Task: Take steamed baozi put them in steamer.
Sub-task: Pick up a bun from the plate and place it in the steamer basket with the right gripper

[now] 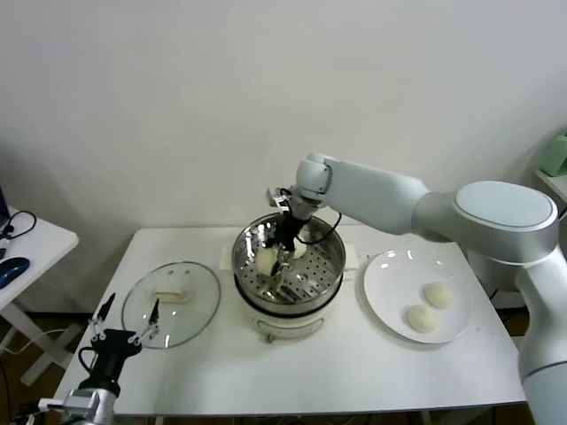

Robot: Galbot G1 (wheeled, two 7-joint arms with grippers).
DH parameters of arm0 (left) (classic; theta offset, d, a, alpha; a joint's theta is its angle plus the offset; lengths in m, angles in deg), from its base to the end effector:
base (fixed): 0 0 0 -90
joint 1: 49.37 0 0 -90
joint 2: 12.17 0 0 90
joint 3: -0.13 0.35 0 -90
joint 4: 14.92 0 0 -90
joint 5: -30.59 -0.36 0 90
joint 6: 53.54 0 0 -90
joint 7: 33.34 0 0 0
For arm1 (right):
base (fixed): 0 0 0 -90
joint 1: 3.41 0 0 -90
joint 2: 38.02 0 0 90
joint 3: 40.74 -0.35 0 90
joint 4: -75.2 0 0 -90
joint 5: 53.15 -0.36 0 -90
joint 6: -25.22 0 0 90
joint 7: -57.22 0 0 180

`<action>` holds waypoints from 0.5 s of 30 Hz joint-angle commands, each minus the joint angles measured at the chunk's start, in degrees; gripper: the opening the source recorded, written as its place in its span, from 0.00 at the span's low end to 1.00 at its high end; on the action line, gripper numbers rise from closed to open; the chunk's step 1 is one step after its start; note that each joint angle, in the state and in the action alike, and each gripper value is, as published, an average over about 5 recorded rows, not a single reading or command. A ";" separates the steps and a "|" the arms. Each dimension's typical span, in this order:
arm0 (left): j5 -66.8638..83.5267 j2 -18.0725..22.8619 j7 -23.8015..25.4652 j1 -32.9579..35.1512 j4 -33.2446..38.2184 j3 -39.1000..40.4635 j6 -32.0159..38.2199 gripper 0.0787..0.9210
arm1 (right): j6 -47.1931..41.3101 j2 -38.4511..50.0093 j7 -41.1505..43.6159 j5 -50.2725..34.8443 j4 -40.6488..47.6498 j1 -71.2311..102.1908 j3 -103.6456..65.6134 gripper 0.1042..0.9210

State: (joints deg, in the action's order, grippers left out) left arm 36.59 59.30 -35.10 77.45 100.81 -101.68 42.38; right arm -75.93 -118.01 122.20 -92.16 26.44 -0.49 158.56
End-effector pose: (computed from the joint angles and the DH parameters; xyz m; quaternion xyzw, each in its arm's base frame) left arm 0.1567 0.1245 -0.3204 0.0158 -0.9899 -0.1387 0.0249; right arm 0.6174 0.1495 -0.1211 0.6643 -0.5004 0.4521 0.3224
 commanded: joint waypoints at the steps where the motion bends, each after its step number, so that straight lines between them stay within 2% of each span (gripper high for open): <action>1: -0.11 0.12 0.01 -0.09 -0.12 0.16 0.01 0.88 | 0.18 -0.60 -0.13 1.84 0.49 0.90 -0.02 0.73; 10: -0.35 -0.09 0.00 -0.29 -0.22 0.55 -0.05 0.88 | 0.53 -1.17 -0.66 2.38 0.66 1.50 -0.79 0.76; 15: -0.35 -0.43 -0.03 -0.15 -0.36 0.50 0.10 0.88 | 1.44 -1.15 -0.93 2.68 0.14 1.49 -0.58 0.86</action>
State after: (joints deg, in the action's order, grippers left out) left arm 36.33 59.00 -35.13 77.27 100.54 -101.19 42.39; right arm -74.85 -118.88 121.49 -90.05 26.53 0.73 157.99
